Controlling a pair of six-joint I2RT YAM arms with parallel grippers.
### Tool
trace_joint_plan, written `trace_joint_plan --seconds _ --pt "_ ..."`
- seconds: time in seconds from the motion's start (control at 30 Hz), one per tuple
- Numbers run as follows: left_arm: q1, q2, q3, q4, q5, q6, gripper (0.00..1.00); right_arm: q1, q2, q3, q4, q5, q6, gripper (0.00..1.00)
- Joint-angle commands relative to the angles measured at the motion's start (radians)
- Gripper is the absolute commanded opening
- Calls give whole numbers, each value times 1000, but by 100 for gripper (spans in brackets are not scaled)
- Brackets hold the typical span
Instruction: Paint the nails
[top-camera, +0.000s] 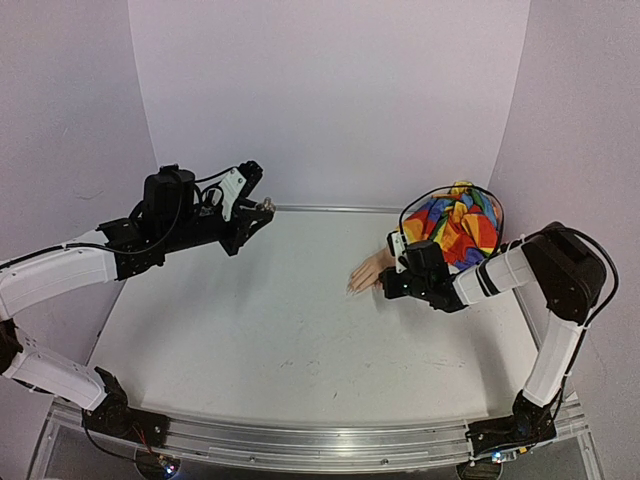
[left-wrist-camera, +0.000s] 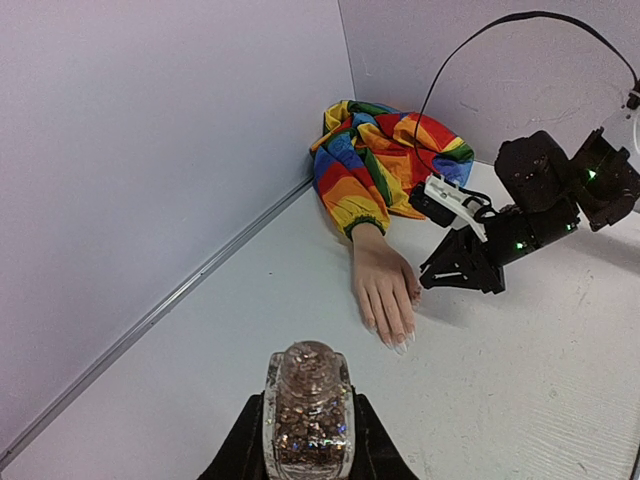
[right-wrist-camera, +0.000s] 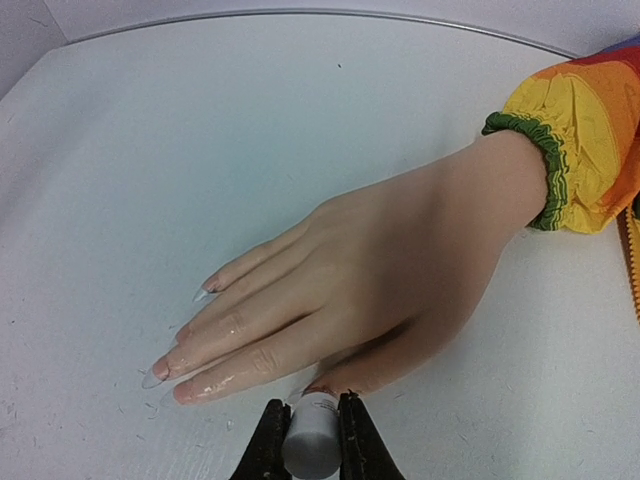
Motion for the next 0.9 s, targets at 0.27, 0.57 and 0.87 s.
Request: trace_joint_plan --seconds 0.27,0.57,0.87 --pt "6 -31 7 56 -5 18 0 4 28 51 -3 -35 0 0" --pt "6 -35 4 57 -8 21 0 4 32 45 -6 -61 10 0" --pt "6 -37 4 56 -7 21 0 4 36 45 -7 -106 17 0"
